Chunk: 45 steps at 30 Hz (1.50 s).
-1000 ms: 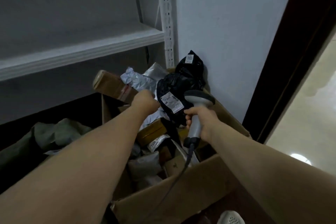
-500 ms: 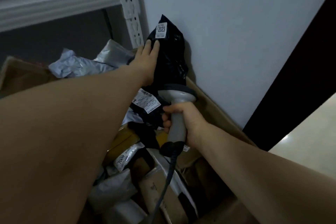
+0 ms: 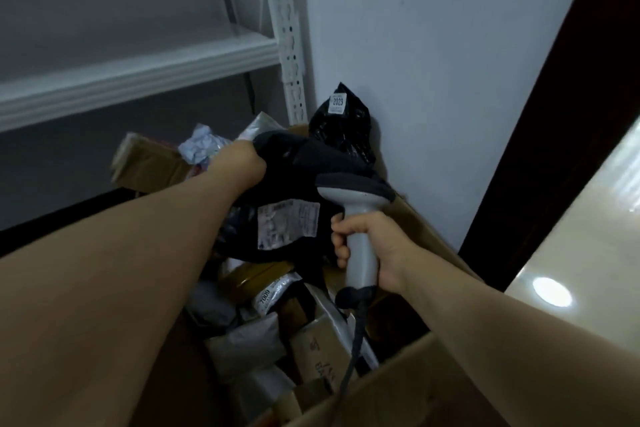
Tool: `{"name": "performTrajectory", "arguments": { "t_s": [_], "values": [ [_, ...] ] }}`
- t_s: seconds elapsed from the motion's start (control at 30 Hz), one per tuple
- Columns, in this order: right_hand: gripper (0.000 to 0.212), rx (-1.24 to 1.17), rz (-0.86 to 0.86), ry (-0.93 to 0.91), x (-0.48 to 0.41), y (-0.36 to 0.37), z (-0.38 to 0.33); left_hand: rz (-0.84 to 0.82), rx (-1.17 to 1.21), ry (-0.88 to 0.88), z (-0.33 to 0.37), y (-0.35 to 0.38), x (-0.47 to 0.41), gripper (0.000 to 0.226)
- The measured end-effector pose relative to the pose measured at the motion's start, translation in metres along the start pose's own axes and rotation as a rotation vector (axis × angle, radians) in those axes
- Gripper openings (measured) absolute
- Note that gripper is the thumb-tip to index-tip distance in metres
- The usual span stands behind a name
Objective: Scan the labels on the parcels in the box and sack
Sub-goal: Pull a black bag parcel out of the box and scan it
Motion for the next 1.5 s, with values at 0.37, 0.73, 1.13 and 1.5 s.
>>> {"name": "performTrajectory", "arguments": {
  "t_s": [0.37, 0.73, 1.13, 1.5],
  "values": [
    [0.004, 0.238, -0.073, -0.090, 0.130, 0.105, -0.014, 0.270, 0.759, -0.444, -0.126, -0.130, 0.173, 0.032],
    [0.011, 0.369, -0.166, -0.005, 0.191, 0.170, -0.005, 0.508, 1.314, -0.571, -0.162, -0.167, 0.260, 0.031],
    [0.016, 0.388, -0.215, 0.047, 0.205, 0.186, -0.013, 0.503, 1.486, -0.574, -0.162, -0.170, 0.274, 0.032],
    [0.016, 0.392, -0.233, 0.028, 0.208, 0.187, -0.019, 0.491, 1.481, -0.586, -0.163, -0.169, 0.274, 0.031]
  ]
}}
Point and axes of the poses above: each hand's wrist, its own x-axis away from the middle knuckle, its own y-axis out of the palm, z = x × y, the point moved 6 cm from there along -x, towards the middle knuckle, and after that the axes turned 5 degrees about x, right-handed, at the moved point
